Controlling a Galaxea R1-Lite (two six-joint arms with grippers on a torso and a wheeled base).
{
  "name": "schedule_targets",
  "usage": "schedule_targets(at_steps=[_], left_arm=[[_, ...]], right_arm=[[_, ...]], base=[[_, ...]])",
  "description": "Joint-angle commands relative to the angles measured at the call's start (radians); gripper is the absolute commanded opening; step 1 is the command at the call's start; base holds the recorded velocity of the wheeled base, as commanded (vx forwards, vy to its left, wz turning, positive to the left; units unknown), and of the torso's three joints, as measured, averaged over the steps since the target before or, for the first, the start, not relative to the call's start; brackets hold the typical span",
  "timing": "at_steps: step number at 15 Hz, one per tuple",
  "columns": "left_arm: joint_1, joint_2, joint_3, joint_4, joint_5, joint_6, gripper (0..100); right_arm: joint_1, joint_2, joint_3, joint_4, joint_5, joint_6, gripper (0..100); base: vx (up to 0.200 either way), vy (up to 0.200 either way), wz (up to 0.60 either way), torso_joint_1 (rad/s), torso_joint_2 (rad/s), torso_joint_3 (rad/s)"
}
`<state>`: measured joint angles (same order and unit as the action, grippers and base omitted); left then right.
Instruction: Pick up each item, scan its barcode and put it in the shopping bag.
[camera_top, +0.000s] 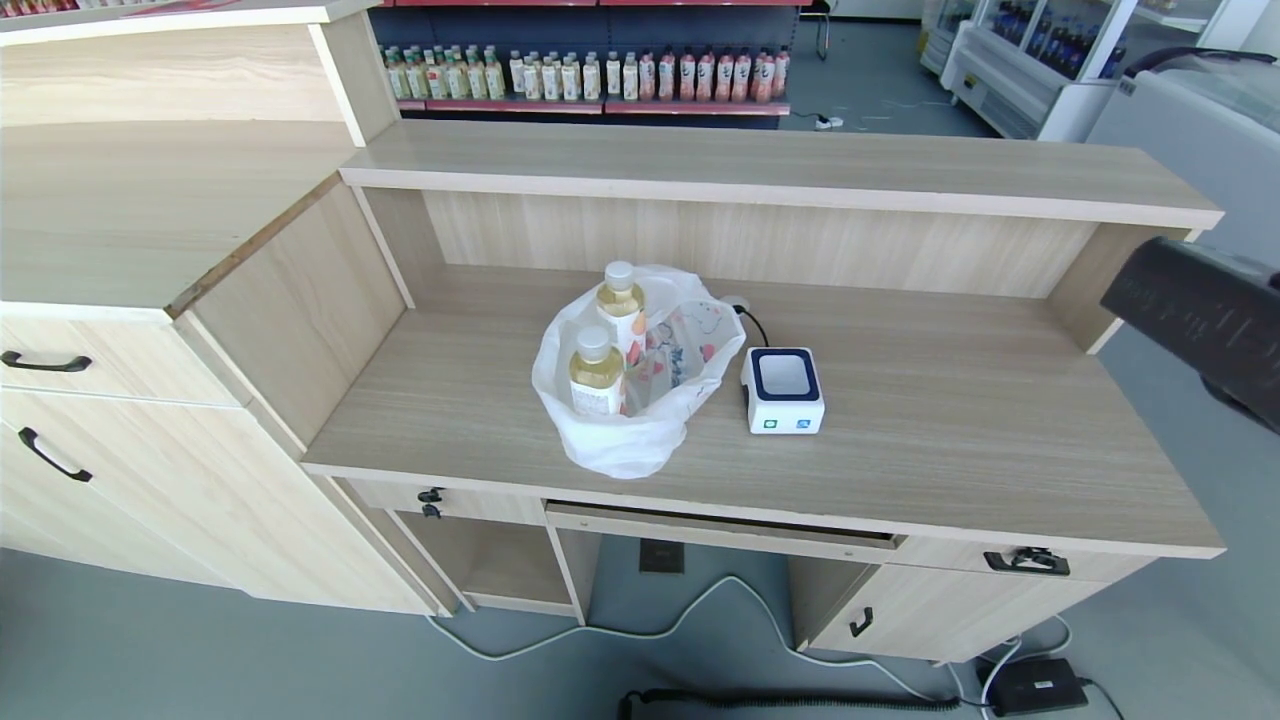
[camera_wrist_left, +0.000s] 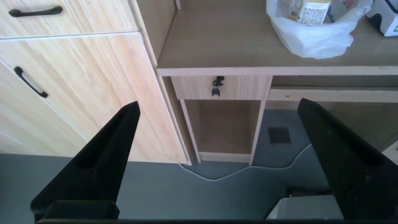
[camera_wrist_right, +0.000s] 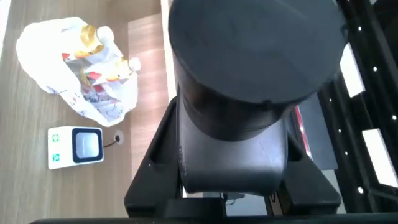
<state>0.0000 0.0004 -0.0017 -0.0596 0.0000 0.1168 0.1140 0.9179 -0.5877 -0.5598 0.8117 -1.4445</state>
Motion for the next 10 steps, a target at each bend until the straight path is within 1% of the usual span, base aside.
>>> schedule_targets(at_steps=[1, 2, 3, 5, 7, 8, 9, 10], left_arm=[[0.0, 0.0, 0.0, 0.0, 0.0, 0.0, 100], [0.0, 0.0, 0.0, 0.0, 0.0, 0.0, 100], [0.0, 0.0, 0.0, 0.0, 0.0, 0.0, 100], [0.0, 0.0, 0.0, 0.0, 0.0, 0.0, 100], [0.0, 0.0, 0.0, 0.0, 0.0, 0.0, 100], [0.0, 0.0, 0.0, 0.0, 0.0, 0.0, 100], [0.0, 0.0, 0.0, 0.0, 0.0, 0.0, 100], [0.0, 0.0, 0.0, 0.0, 0.0, 0.0, 100]], right_arm=[[-0.151, 0.019, 0.019, 0.0, 0.38, 0.042, 0], [-0.159, 0.026, 0.015, 0.0, 0.417, 0.041, 0], [-0.169, 0.036, 0.003, 0.0, 0.391, 0.021, 0], [-0.168, 0.058, -0.003, 0.017, 0.394, 0.024, 0], [-0.168, 0.062, -0.004, 0.075, 0.406, 0.024, 0], [-0.174, 0.059, -0.003, 0.116, 0.391, 0.027, 0], [-0.186, 0.058, -0.012, 0.169, 0.346, 0.065, 0], [-0.22, 0.052, -0.035, 0.193, 0.233, 0.162, 0]], base=[[0.0, 0.0, 0.0, 0.0, 0.0, 0.0], [0.0, 0.0, 0.0, 0.0, 0.0, 0.0], [0.0, 0.0, 0.0, 0.0, 0.0, 0.0], [0.0, 0.0, 0.0, 0.0, 0.0, 0.0], [0.0, 0.0, 0.0, 0.0, 0.0, 0.0], [0.0, 0.0, 0.0, 0.0, 0.0, 0.0], [0.0, 0.0, 0.0, 0.0, 0.0, 0.0], [0.0, 0.0, 0.0, 0.0, 0.0, 0.0]])
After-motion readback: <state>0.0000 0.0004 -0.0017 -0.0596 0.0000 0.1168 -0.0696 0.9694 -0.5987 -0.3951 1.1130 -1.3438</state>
